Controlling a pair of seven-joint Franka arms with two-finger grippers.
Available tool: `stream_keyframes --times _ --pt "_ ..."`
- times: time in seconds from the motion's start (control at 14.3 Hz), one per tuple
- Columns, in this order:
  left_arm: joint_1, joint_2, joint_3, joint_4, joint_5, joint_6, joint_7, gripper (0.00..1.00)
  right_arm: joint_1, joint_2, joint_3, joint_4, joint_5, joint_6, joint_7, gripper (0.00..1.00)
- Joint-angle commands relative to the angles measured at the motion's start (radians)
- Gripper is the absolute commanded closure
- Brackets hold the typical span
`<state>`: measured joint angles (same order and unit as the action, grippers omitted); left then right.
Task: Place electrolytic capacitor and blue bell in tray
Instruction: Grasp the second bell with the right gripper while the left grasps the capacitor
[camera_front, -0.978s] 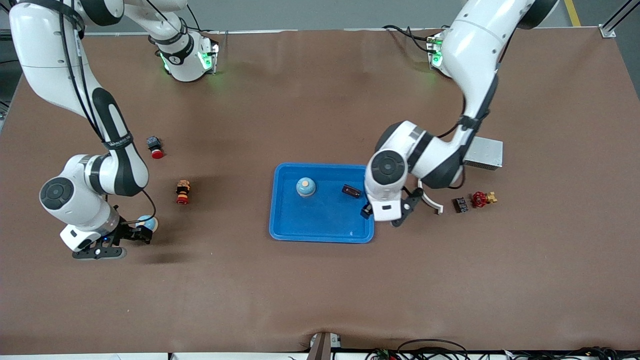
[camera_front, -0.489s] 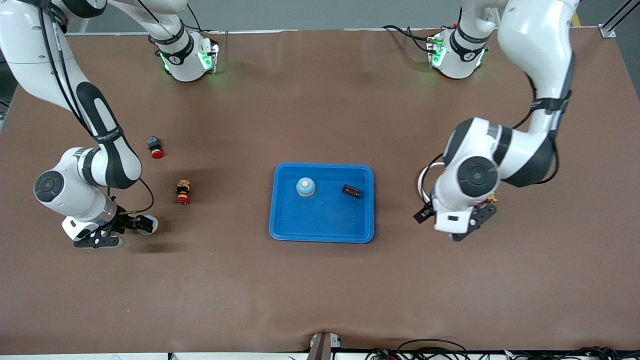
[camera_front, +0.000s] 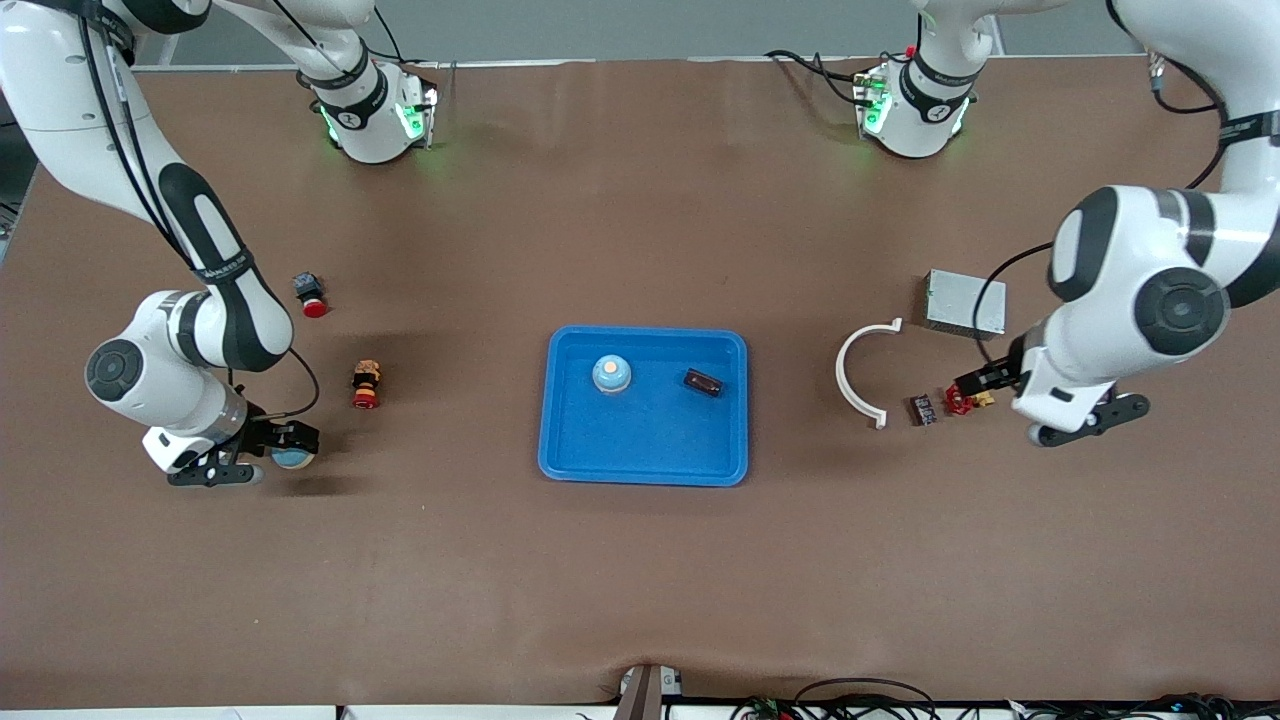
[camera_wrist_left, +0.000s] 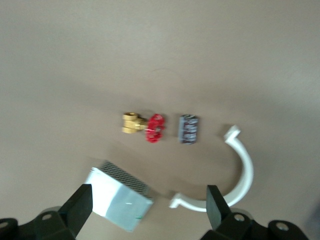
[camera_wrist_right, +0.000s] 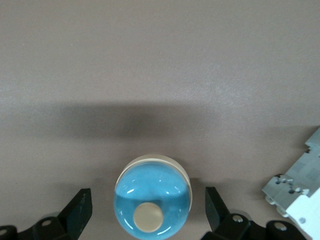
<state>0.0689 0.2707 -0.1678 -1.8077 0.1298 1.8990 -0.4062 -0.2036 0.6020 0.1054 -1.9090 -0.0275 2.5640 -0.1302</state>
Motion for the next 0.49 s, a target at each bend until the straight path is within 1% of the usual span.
stream_keyframes --times 0.0,0.14,0.28,0.35,0.42 --pt "0.063 -0.07 -0.01 -0.128 -0.013 0.101 0.137 0.0 -0.011 -0.037 0.013 -0.039 0.004 0.007 -0.014 0.0" --pt "0.081 -0.065 -0.01 -0.188 -0.015 0.225 0.159 0.0 -0.008 -0.037 0.013 -0.039 0.003 0.002 -0.014 0.0" --pt "0.078 -0.015 -0.01 -0.202 -0.015 0.325 0.158 0.0 -0.007 -0.037 0.013 -0.038 0.003 -0.002 -0.016 0.0" --pt "0.075 0.014 -0.01 -0.2 -0.013 0.36 0.156 0.0 -0.004 -0.037 0.013 -0.036 0.001 -0.005 -0.017 0.12" --pt "0.074 0.042 -0.01 -0.196 -0.012 0.389 0.155 0.0 0.004 -0.039 0.013 -0.035 -0.002 -0.005 -0.017 0.28"
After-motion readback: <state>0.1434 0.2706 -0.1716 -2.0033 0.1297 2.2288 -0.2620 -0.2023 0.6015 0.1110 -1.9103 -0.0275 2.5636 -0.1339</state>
